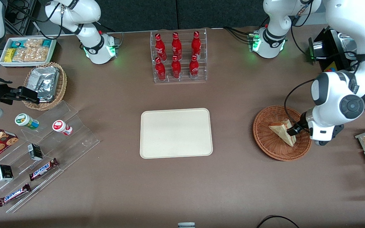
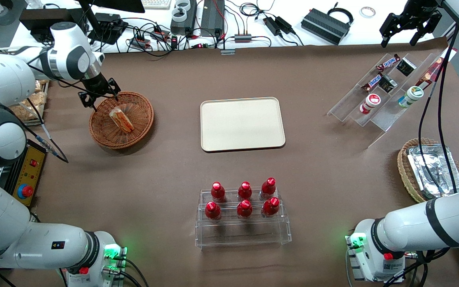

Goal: Place sandwich from basket to tray
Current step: 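Lower the open left gripper into the wicker basket and close on the sandwich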

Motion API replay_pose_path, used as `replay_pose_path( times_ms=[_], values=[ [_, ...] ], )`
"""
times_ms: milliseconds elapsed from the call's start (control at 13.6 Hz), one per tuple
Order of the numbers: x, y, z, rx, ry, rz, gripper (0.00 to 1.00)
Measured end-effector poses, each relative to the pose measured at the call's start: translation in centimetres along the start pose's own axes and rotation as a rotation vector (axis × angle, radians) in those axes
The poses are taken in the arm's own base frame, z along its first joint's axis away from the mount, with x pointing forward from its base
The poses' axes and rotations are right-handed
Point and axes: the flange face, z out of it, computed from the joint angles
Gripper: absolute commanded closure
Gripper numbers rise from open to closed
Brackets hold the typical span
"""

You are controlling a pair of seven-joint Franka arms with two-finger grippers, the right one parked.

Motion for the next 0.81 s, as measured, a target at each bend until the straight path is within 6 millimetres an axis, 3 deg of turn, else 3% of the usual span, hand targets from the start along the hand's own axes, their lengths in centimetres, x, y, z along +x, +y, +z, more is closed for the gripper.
replay_pose_path(
  times_ms=[221,664,738,811],
  values=[
    [-0.4,1.1,2.0,-0.015,0.0,0.004,0.0],
    [-0.5,1.2,5.9,-0.035,0.015,0.0,0.01],
    [-0.7,1.0,6.6,-0.038,0.019,-0.001,0.19],
    [-0.9,0.9,7.2,-0.037,0.018,-0.001,0.48]
  ],
)
